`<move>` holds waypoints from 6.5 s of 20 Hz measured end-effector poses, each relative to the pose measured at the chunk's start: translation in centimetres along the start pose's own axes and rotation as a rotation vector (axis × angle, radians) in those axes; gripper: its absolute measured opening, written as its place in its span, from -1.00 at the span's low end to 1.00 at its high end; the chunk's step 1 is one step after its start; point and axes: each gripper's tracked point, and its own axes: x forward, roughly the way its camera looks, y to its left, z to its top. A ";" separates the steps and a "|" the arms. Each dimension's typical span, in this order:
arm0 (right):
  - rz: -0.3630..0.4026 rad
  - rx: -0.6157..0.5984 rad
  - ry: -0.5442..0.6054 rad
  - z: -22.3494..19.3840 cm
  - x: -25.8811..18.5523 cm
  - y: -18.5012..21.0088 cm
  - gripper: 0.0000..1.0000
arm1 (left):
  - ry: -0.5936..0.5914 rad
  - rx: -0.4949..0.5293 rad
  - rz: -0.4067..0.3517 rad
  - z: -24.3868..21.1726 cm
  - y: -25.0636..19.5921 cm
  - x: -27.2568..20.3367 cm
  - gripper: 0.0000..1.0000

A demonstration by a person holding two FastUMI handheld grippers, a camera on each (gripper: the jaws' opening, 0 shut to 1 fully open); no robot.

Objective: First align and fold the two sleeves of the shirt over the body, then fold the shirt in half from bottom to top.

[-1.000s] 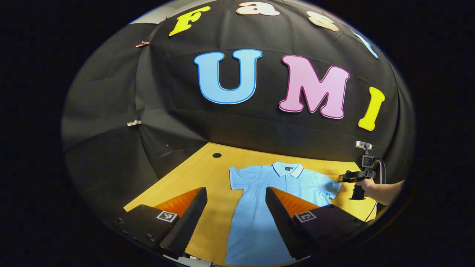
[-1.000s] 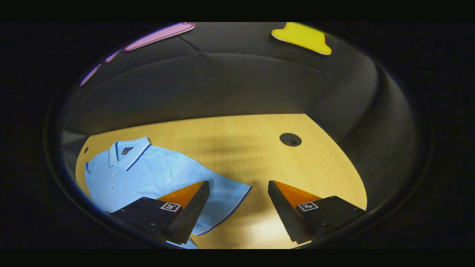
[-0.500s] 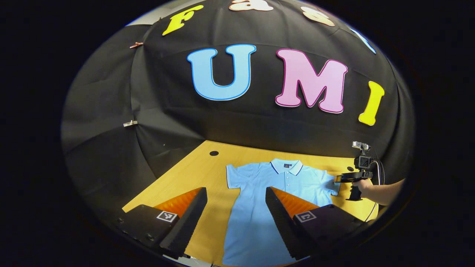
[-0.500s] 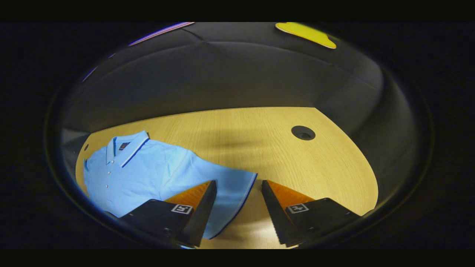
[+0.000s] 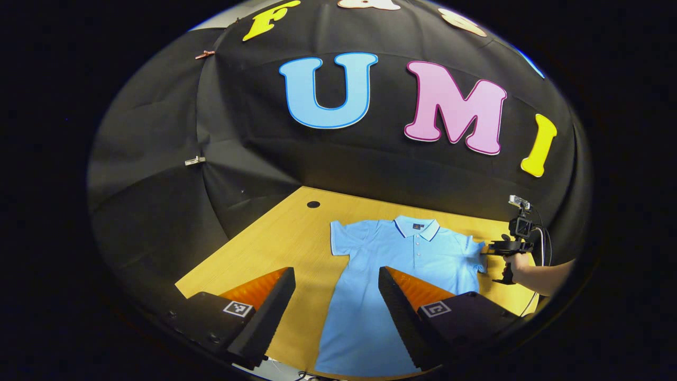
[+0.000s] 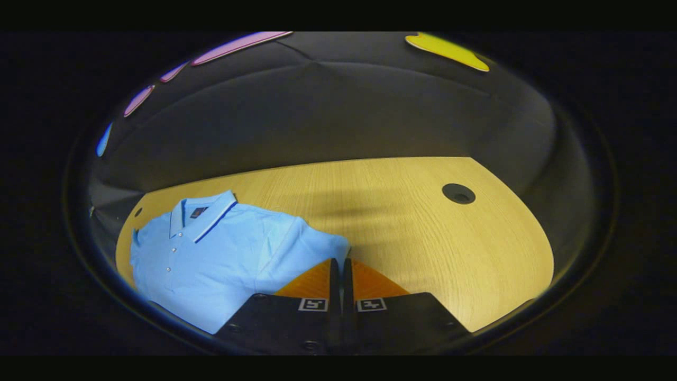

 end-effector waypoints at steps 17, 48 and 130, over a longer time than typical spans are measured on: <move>0.131 -0.251 -0.126 3.0 -3.6 17.8 -0.80 | -0.022 -0.075 -0.008 -1.3 2.7 2.1 0.98; 0.086 -0.123 -0.287 -5.7 -20.9 5.6 0.94 | 0.203 0.099 -0.103 -3.7 -1.0 44.1 0.93; 0.196 -0.130 0.032 -28.6 -31.7 12.1 -1.00 | 0.369 0.134 -0.366 -24.9 -3.9 1.6 -0.88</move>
